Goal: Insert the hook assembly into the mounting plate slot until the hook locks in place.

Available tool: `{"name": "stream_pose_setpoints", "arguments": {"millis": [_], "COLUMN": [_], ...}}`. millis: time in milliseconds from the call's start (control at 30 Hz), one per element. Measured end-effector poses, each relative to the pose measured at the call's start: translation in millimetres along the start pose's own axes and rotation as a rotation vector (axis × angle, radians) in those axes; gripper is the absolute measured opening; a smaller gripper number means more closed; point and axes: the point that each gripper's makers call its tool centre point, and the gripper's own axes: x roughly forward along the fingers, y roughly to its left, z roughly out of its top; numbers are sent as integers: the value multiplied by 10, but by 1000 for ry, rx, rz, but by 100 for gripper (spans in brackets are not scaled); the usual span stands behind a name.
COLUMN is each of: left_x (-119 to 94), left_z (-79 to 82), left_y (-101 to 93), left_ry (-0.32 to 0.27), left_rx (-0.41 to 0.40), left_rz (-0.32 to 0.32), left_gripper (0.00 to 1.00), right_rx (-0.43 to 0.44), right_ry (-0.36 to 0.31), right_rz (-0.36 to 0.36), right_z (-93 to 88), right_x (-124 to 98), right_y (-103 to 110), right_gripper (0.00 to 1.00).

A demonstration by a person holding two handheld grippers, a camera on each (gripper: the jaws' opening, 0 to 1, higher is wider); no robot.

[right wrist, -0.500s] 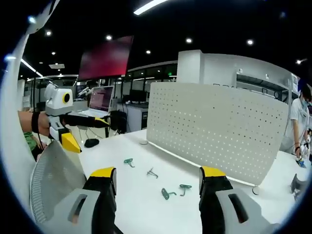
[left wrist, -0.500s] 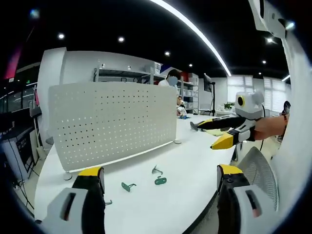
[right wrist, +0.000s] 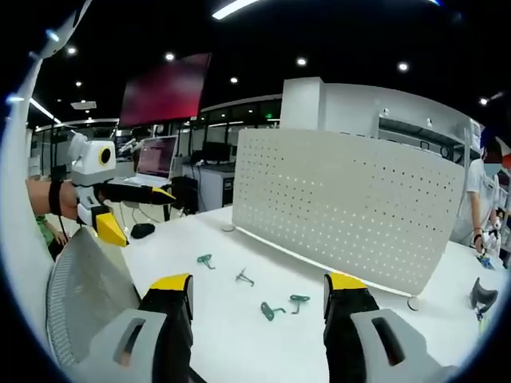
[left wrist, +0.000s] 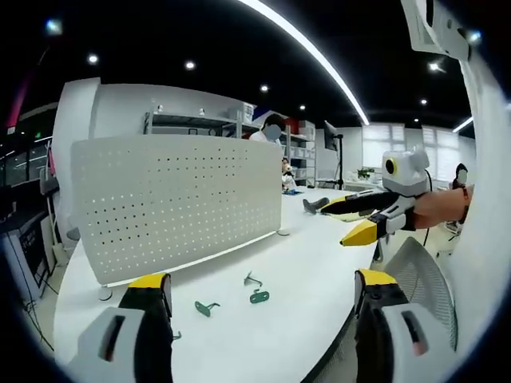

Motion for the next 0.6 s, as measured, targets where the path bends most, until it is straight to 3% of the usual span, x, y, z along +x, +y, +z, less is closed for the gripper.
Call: {"name": "stream_pose_setpoints", "arguments": {"millis": [600], "left_x": [41], "left_z": [-143], "left_y": [-48], "left_ry": [69], "left_rx": [-22], "left_rz": [-80], "left_gripper": [95], "right_rx": [23], "right_ry": [57], "right_rz": [-52], "right_z": [-211], "right_x": [-64], "right_y": [-110], "right_gripper": [62]}}
